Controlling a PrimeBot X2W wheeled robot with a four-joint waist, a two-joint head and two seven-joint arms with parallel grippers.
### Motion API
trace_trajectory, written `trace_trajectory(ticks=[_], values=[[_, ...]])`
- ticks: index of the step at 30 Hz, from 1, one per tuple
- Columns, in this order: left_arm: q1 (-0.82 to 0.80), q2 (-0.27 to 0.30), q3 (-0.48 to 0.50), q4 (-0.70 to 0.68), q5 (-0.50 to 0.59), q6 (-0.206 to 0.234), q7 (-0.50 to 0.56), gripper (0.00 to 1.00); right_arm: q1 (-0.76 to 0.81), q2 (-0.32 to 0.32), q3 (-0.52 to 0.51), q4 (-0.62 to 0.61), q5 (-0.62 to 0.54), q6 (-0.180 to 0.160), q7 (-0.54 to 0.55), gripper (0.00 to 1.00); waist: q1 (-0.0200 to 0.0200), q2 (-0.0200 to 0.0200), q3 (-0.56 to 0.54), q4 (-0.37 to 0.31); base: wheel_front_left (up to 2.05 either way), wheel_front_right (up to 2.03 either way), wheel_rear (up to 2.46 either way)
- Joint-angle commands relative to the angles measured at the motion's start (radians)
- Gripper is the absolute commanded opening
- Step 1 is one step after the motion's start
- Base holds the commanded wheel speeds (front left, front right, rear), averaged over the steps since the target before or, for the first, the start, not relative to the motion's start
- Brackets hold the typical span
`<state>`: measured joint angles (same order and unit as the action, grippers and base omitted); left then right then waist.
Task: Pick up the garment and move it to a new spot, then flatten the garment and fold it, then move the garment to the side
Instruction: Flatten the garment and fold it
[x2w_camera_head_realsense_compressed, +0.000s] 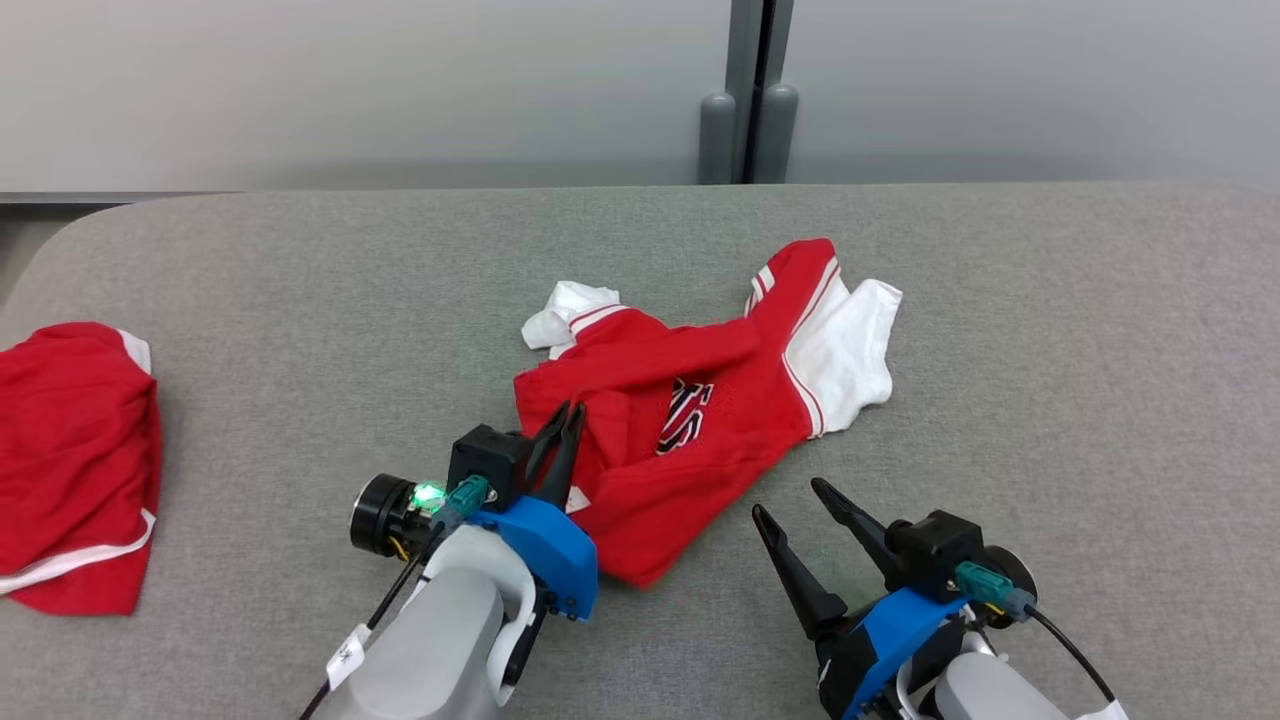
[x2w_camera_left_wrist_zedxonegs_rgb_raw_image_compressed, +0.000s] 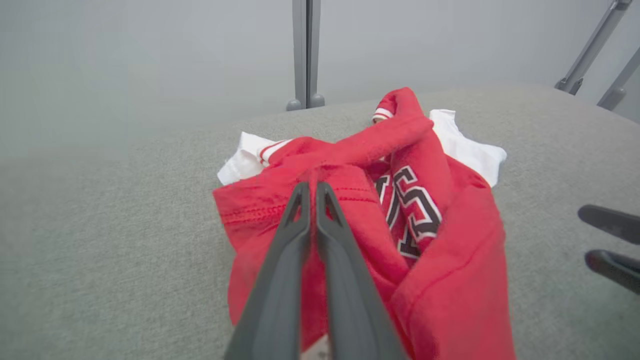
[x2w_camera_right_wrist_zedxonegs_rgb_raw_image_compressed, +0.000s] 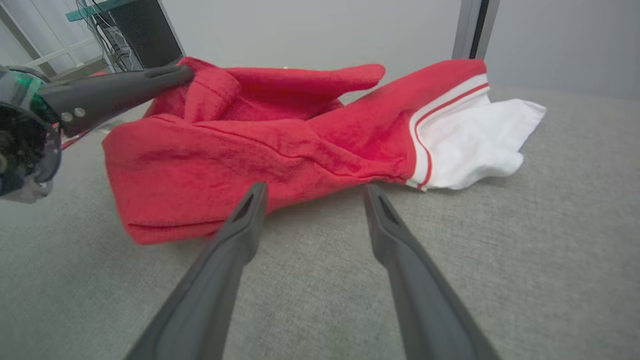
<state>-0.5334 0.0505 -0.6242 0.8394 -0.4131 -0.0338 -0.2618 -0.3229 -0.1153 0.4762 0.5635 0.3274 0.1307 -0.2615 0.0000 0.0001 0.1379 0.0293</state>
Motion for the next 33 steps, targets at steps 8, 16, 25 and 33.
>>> trace_trajectory(ticks=[8, 16, 25, 33], values=[[0.094, 0.025, 0.191, -0.162, -0.015, 0.076, -0.004, 0.06, 0.014, 0.009, -0.039, 0.010, -0.011, 0.000, -0.005, 1.00, 0.0000, -0.0001, -0.012, 0.045, 0.00, 0.00, 0.00], [0.202, 0.021, 0.465, -0.220, -0.040, 0.139, -0.004, 1.00, -0.010, 0.019, -0.111, 0.021, -0.037, 0.000, -0.005, 1.00, 0.0000, -0.0001, 0.015, 0.032, 0.00, 0.00, 0.00], [0.218, 0.001, 0.522, -0.272, 0.054, 0.104, -0.004, 1.00, -0.092, 0.009, -0.323, 0.080, -0.089, 0.000, -0.005, 1.00, 0.0000, -0.0001, 0.064, 0.060, 0.00, 0.00, 0.00], [0.193, 0.000, 0.410, -0.313, 0.025, 0.096, -0.004, 1.00, -0.219, -0.011, -0.546, 0.228, -0.150, 0.000, -0.005, 1.00, 0.0000, -0.0001, 0.116, 0.131, 0.00, 0.00, 0.00]])
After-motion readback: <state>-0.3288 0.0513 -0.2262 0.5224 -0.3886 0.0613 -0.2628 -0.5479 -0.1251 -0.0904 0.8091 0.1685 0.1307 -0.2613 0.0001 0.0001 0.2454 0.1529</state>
